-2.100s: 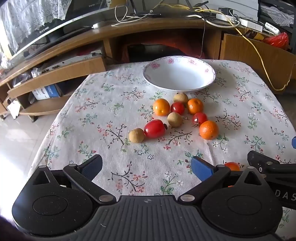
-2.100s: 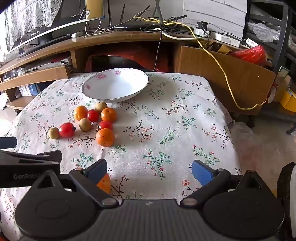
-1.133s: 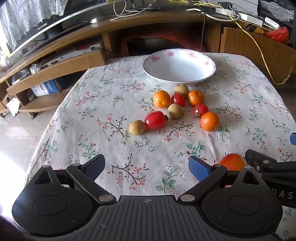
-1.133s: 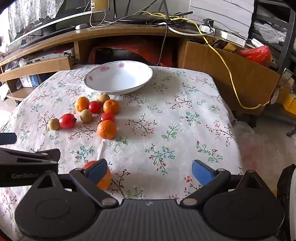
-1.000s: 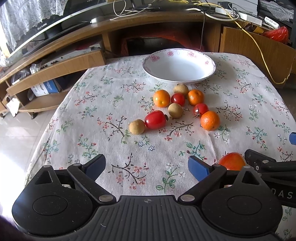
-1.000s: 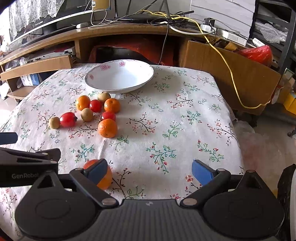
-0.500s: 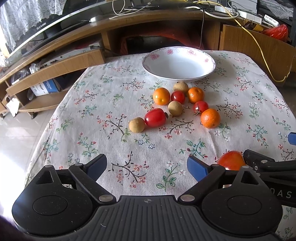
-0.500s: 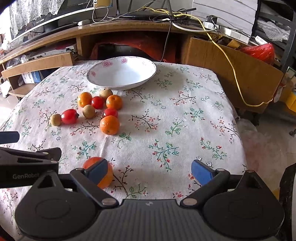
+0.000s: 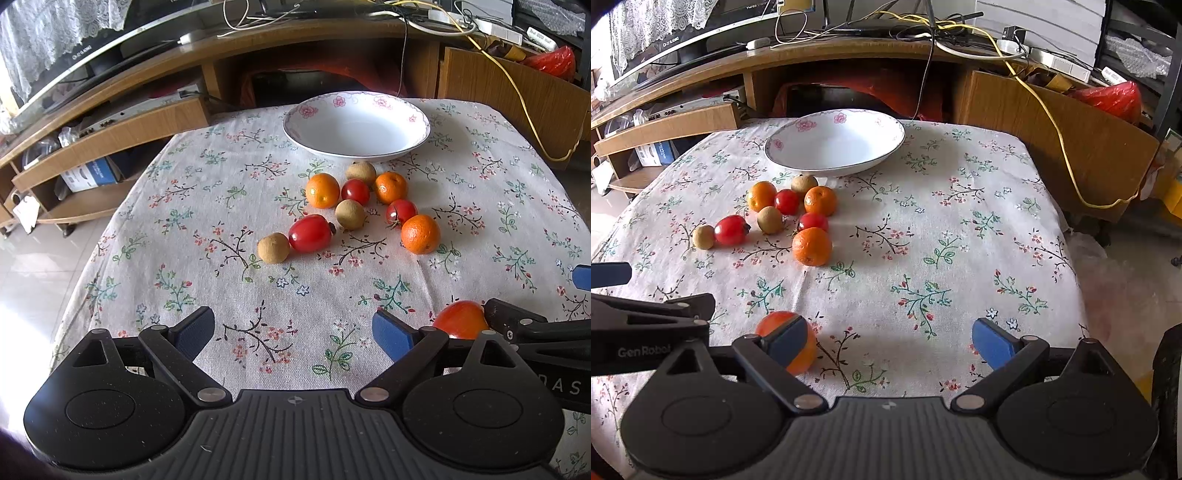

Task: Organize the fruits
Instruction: 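Close the right gripper around the large red-orange fruit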

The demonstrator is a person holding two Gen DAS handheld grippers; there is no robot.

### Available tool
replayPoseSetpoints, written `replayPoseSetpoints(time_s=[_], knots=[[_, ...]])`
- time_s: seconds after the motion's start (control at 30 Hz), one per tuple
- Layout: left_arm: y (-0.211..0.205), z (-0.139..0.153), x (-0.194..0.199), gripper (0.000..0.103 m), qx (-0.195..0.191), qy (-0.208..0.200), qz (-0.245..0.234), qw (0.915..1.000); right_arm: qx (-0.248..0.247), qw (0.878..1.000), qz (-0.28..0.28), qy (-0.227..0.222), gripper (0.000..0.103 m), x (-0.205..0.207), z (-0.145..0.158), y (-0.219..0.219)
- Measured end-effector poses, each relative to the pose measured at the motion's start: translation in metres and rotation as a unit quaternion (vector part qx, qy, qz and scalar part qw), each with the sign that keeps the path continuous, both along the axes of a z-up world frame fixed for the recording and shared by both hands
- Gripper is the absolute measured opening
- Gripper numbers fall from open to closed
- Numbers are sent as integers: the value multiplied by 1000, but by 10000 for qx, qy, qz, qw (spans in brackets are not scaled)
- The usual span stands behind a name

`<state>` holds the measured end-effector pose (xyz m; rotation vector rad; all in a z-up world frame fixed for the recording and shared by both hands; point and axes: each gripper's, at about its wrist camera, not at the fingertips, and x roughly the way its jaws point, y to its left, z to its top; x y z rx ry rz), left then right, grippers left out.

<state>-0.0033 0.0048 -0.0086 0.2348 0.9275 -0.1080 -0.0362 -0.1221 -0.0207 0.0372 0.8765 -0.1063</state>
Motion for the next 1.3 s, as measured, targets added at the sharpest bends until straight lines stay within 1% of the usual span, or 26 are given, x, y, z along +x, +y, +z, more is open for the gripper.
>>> replayPoseSetpoints(time_s=[0.3,0.6,0.7,0.9,1.1,1.3], knots=[[1,1,-1,95,-17,2,-48,10000,38,10000,35,7,95,0,0,-1],[5,1,-3,96,-120,-7,-125,9998,104,9998,184,-23,95,-1,0,-1],[9,3,-3,96,-139,-42,-90,9999,91,9997,230,-49,95,-1,0,0],[21,7,1,96,-321,-49,48,9995,155,9992,352,-109,95,-3,5,1],[29,9,4,96,-439,-53,129,9989,161,9972,714,-175,95,-5,7,12],[32,9,5,96,-473,-57,173,9987,373,9935,1075,-26,94,1,3,23]])
